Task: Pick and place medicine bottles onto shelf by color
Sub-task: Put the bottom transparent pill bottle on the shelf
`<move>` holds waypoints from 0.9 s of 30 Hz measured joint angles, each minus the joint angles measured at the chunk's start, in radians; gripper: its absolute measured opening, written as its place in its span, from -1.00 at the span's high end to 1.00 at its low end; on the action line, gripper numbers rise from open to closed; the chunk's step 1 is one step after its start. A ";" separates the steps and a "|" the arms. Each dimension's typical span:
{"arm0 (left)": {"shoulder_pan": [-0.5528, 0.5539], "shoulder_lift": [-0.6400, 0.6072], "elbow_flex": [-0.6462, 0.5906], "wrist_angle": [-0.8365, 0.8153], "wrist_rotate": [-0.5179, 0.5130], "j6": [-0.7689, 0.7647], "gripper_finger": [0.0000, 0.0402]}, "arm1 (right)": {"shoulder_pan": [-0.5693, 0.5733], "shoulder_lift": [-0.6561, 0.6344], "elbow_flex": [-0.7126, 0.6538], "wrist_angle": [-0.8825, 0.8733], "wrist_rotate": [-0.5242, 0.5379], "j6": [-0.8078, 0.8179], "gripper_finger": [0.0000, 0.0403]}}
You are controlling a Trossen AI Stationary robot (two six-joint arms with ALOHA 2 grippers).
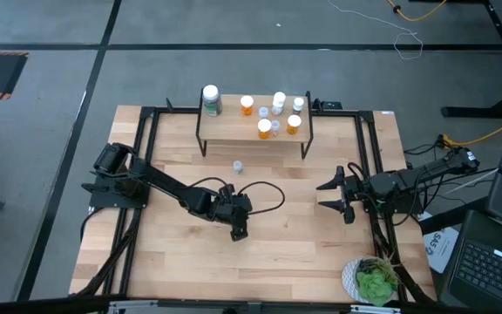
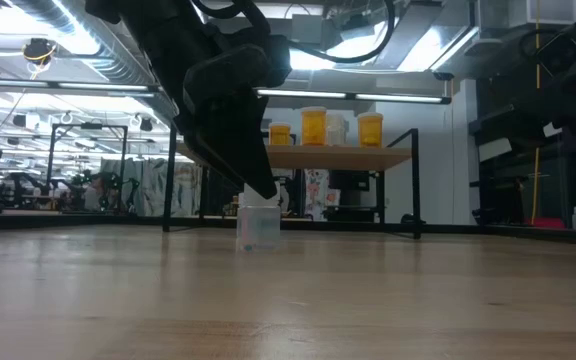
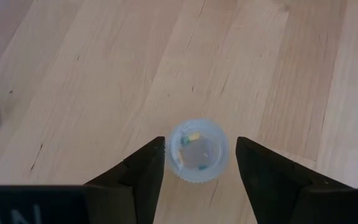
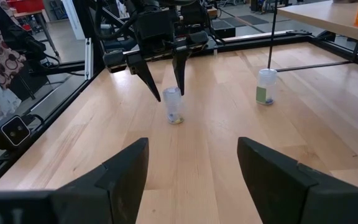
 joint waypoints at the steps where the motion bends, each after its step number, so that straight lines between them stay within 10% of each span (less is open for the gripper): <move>1: 0.000 0.000 0.000 0.000 0.000 0.000 0.04 | 0.000 0.000 0.000 0.000 0.000 0.000 -0.23; 27: 0.000 0.000 0.000 0.000 -0.006 -0.045 0.37 | 0.000 0.000 0.000 0.000 0.000 -0.003 -0.23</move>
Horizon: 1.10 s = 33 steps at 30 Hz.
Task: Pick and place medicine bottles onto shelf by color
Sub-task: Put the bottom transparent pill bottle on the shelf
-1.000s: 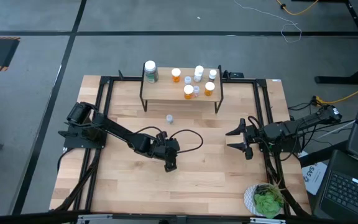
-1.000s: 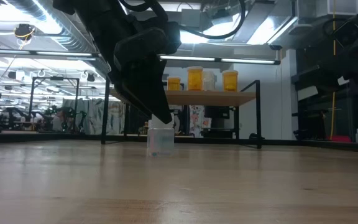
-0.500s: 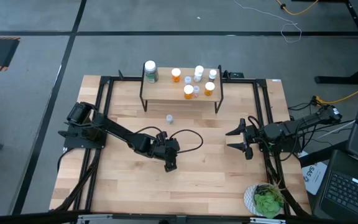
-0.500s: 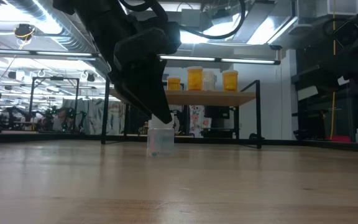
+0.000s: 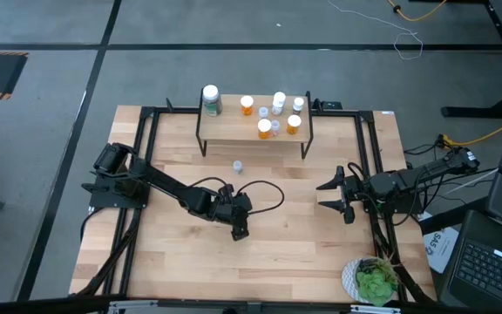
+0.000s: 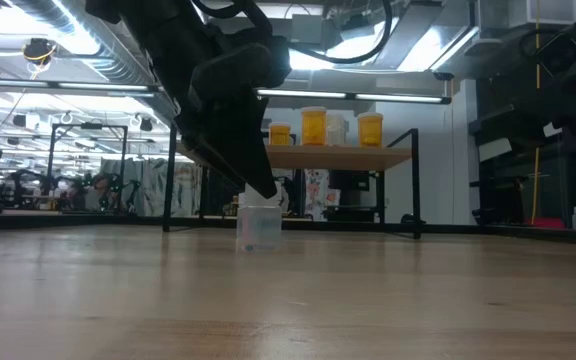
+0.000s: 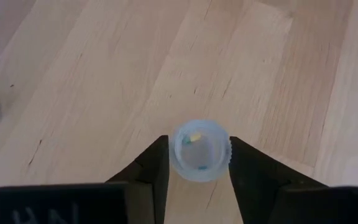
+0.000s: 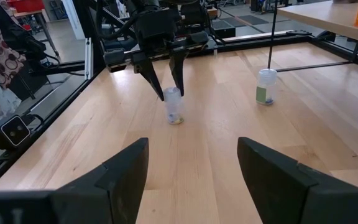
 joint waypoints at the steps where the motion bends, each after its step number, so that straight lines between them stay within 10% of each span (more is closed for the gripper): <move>1: 0.000 0.000 0.000 0.000 0.000 0.000 0.37 | 0.000 0.000 0.000 0.000 0.000 0.000 -0.23; 16: 0.089 -0.270 0.051 -0.082 -0.001 0.109 0.38 | 0.000 0.000 0.000 0.000 0.000 0.000 -0.23; 33: 0.614 -0.375 0.347 -0.529 0.107 0.280 0.38 | 0.000 0.000 0.000 0.000 0.000 0.000 -0.23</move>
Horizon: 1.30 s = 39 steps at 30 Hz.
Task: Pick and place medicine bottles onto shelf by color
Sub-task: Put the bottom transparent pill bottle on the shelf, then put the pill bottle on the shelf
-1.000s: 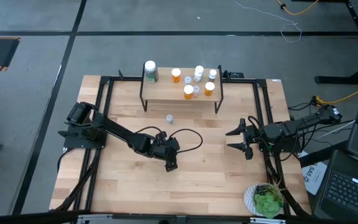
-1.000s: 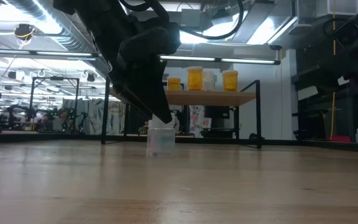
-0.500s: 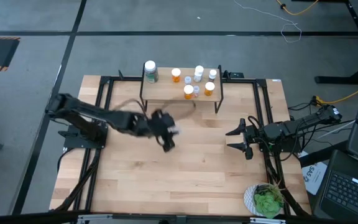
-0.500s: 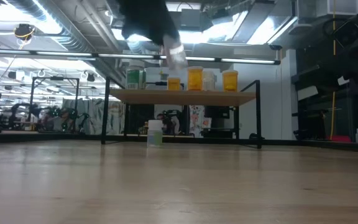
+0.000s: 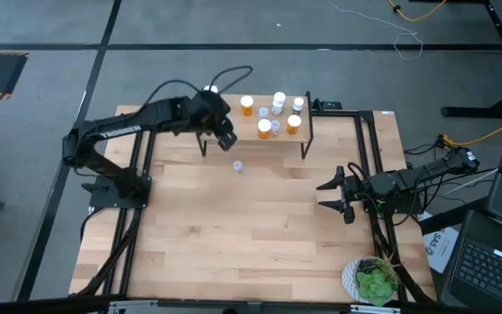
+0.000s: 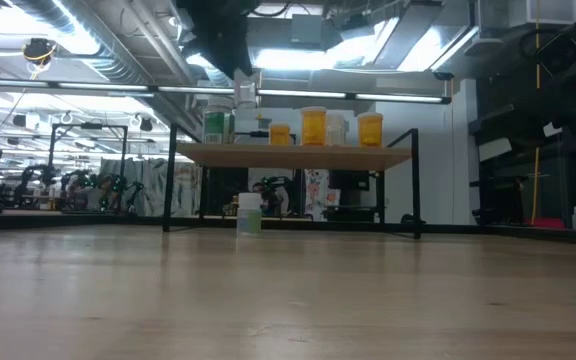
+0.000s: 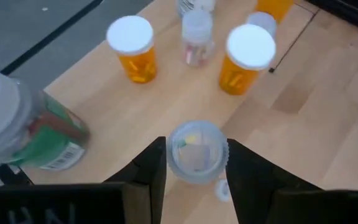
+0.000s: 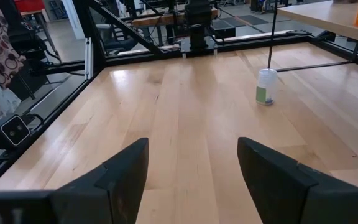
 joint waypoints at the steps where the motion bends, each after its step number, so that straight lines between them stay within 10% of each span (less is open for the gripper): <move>1: 0.024 0.000 0.001 -0.003 0.016 0.007 0.38 | 0.000 0.000 0.000 0.000 0.000 0.000 -0.23; 39: 0.140 0.122 0.001 0.030 -0.001 0.111 0.00 | 0.000 0.000 0.000 0.000 0.000 0.004 -0.23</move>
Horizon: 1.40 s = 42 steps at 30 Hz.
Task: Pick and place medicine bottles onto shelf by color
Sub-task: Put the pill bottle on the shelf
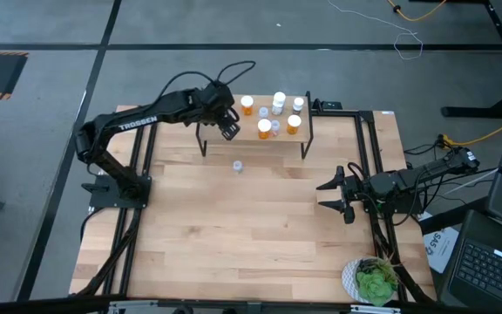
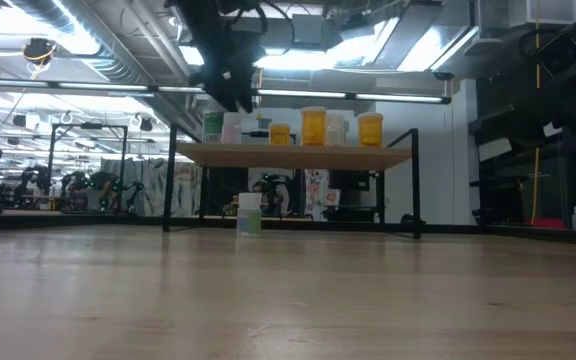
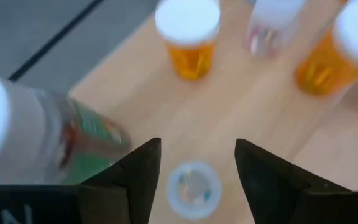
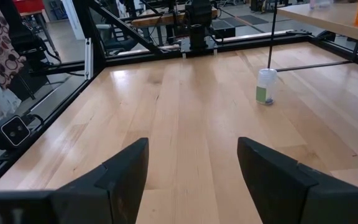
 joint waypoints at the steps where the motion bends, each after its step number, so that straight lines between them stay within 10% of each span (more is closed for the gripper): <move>1: 0.000 -0.006 0.000 0.019 0.000 0.002 0.00 | 0.000 0.000 0.000 0.000 0.000 0.001 -0.23; 14: -0.201 -0.034 0.002 0.053 0.240 0.060 0.01 | 0.000 0.000 0.000 0.000 0.000 0.001 -0.23; 42: -0.678 -0.023 -0.084 -0.068 -0.161 -0.098 0.01 | 0.000 0.000 0.000 0.000 0.000 -0.004 -0.23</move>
